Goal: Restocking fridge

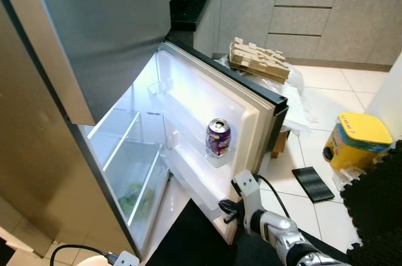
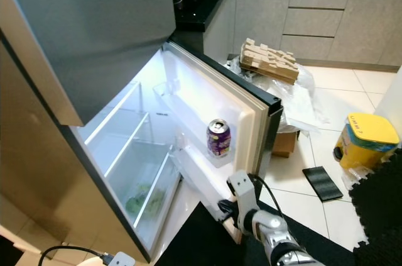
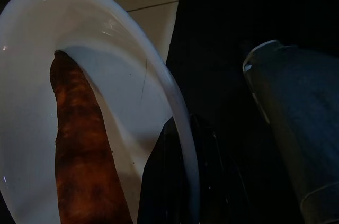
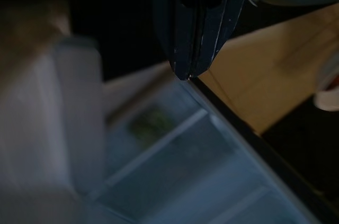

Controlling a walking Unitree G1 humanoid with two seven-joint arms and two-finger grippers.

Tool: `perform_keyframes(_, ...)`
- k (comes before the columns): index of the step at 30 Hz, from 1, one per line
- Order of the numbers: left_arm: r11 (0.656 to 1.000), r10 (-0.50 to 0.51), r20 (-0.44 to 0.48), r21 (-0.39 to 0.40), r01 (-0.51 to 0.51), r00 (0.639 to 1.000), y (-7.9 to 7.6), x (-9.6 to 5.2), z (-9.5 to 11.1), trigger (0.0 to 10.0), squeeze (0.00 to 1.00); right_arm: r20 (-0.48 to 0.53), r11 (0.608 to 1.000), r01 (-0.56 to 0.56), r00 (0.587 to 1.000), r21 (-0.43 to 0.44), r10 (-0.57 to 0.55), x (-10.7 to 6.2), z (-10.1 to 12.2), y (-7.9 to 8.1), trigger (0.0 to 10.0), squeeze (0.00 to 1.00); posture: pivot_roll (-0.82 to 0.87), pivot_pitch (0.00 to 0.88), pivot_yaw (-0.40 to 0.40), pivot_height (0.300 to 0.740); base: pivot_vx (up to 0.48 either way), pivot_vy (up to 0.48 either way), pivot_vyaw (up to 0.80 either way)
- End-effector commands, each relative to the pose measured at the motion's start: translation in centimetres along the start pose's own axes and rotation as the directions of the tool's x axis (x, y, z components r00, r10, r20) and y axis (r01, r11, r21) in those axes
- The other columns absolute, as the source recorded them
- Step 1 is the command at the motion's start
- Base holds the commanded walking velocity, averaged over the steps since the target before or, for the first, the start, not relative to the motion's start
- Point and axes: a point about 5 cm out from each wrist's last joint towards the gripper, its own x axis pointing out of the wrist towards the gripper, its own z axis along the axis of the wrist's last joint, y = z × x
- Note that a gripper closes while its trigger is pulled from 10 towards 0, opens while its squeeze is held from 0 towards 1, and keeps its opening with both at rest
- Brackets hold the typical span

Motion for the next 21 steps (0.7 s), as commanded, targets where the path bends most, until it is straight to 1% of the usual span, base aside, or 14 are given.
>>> perform_keyframes(1,1.000,-0.011,-0.029,-0.009,0.011,1.000,-0.4,-0.1,-0.9,10.0,0.00,0.023,0.999,-0.032,0.999,0.006,0.032,0.2,0.6,0.1,10.0,0.00,-0.12,0.000,0.015,0.740,0.000,0.000,0.00)
perform_keyframes(2,1.000,-0.011,-0.029,-0.009,0.011,1.000,-0.4,-0.1,-0.9,10.0,0.00,0.023,0.999,-0.032,0.999,0.006,0.032,0.2,0.6,0.1,10.0,0.00,-0.12,0.000,0.015,0.740,0.000,0.000,0.00)
perform_keyframes(4,1.000,-0.012,-0.031,-0.008,0.012,0.999,-0.5,-0.1,-1.1,10.0,0.00,0.040,0.998,-0.062,0.997,-0.018,0.063,0.5,1.4,0.2,10.0,0.00,-0.12,0.000,0.015,0.740,0.000,0.000,0.00)
perform_keyframes(9,1.000,-0.013,-0.032,-0.007,0.013,0.999,-0.5,-0.1,-1.1,10.0,0.00,0.049,0.996,-0.083,0.995,-0.025,0.084,0.5,1.7,0.2,10.0,0.00,-0.12,0.000,0.015,0.740,0.000,0.000,0.00)
perform_keyframes(11,1.000,-0.017,-0.039,0.000,0.017,0.999,-0.6,-0.1,-1.6,10.0,0.00,0.102,0.997,0.002,0.995,-0.083,0.006,1.0,4.0,-0.5,10.0,0.00,-0.10,0.000,0.011,0.740,0.000,0.000,0.00)
perform_keyframes(12,1.000,-0.017,-0.039,0.000,0.017,0.999,-0.6,-0.1,-1.6,10.0,0.00,0.102,0.997,0.002,0.995,-0.083,0.006,1.0,4.0,-0.5,10.0,0.00,-0.10,0.000,0.011,0.740,0.000,0.000,0.00)
perform_keyframes(14,1.000,-0.016,-0.044,0.002,0.016,0.999,-0.6,-0.2,-1.8,10.0,0.00,0.154,0.993,0.063,0.987,-0.100,-0.047,1.1,5.6,-1.0,10.0,0.00,-0.09,0.003,0.009,0.740,0.000,0.000,0.00)
perform_keyframes(16,1.000,-0.015,-0.047,0.002,0.015,0.999,-0.6,-0.2,-2.0,10.0,0.00,0.180,0.991,0.086,0.981,-0.100,-0.067,1.1,6.1,-1.3,10.0,0.00,-0.09,0.002,0.009,0.740,0.000,0.000,0.00)
perform_keyframes(21,1.000,-0.014,-0.050,0.003,0.014,0.999,-0.5,-0.2,-2.1,10.0,0.00,0.212,0.989,0.102,0.974,-0.110,-0.077,1.1,6.9,-1.4,10.0,0.00,-0.09,0.000,0.011,0.740,0.000,0.000,0.00)
